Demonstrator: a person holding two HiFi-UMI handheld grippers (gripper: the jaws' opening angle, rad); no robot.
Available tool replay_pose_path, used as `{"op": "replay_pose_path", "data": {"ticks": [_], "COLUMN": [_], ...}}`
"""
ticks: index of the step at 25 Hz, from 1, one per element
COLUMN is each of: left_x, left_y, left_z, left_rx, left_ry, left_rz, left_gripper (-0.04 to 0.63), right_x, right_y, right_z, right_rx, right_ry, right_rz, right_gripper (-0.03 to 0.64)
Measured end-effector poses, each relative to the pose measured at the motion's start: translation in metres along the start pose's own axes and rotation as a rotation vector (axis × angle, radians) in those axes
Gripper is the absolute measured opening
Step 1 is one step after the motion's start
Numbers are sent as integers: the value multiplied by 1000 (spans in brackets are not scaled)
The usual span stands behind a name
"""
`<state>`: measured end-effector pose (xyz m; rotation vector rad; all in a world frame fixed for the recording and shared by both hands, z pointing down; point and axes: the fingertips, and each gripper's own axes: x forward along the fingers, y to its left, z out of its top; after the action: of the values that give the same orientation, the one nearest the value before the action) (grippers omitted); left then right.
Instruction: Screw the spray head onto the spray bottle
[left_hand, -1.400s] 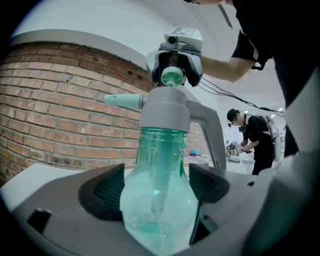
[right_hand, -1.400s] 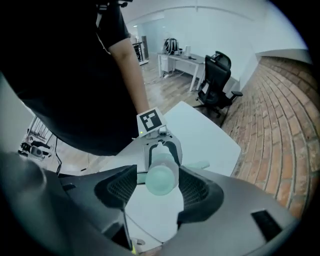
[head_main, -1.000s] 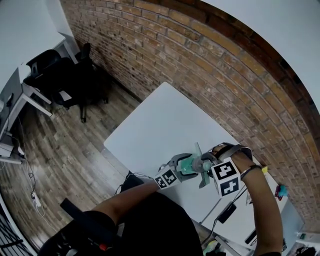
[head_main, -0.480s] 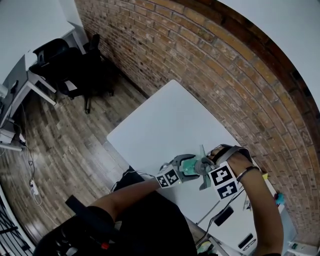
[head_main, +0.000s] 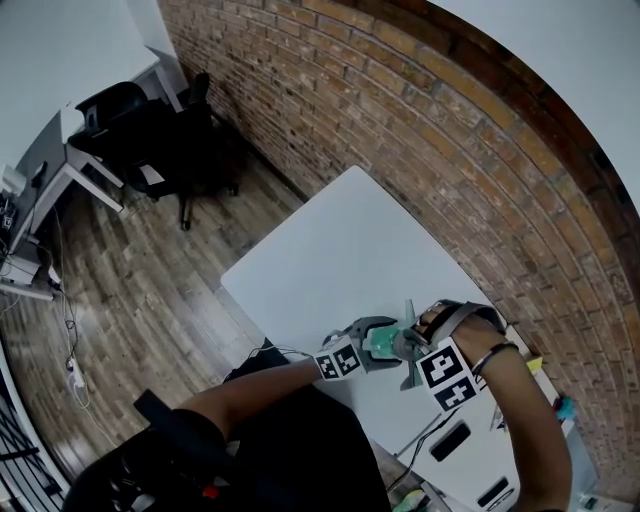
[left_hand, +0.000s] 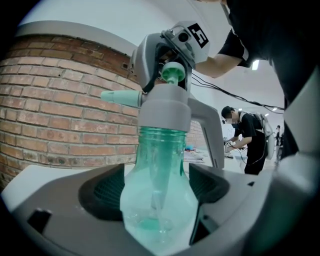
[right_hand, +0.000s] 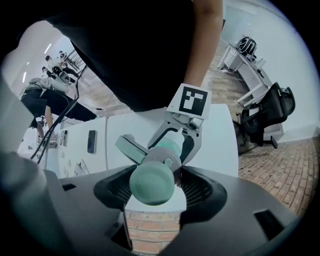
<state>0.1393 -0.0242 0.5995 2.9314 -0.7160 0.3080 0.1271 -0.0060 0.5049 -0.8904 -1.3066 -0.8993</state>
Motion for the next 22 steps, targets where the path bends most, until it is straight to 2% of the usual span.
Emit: {"op": "replay_pose_path", "data": {"ticks": [3, 5, 11, 15, 22], "left_x": [0, -1, -2, -2, -8], "left_y": [0, -1, 2, 0, -3], "left_z": [-7, -4, 1, 2, -8], "left_rx": [-10, -5, -9, -9, 22], "left_ry": [13, 3, -31, -48, -53], "left_rz": [-3, -2, 26, 37, -9], "left_gripper": [383, 383, 388, 393, 393], "right_x": [4, 4, 2, 1, 2], "right_y": [-2, -5, -11, -7, -12], "right_z": [-2, -2, -6, -1, -1], "right_rx": [-12, 19, 277, 400, 657], "right_ry": [12, -6, -102, -147, -164], "right_rz": [-24, -43, -63, -49, -61], "right_gripper": [262, 262, 261, 261, 261]}}
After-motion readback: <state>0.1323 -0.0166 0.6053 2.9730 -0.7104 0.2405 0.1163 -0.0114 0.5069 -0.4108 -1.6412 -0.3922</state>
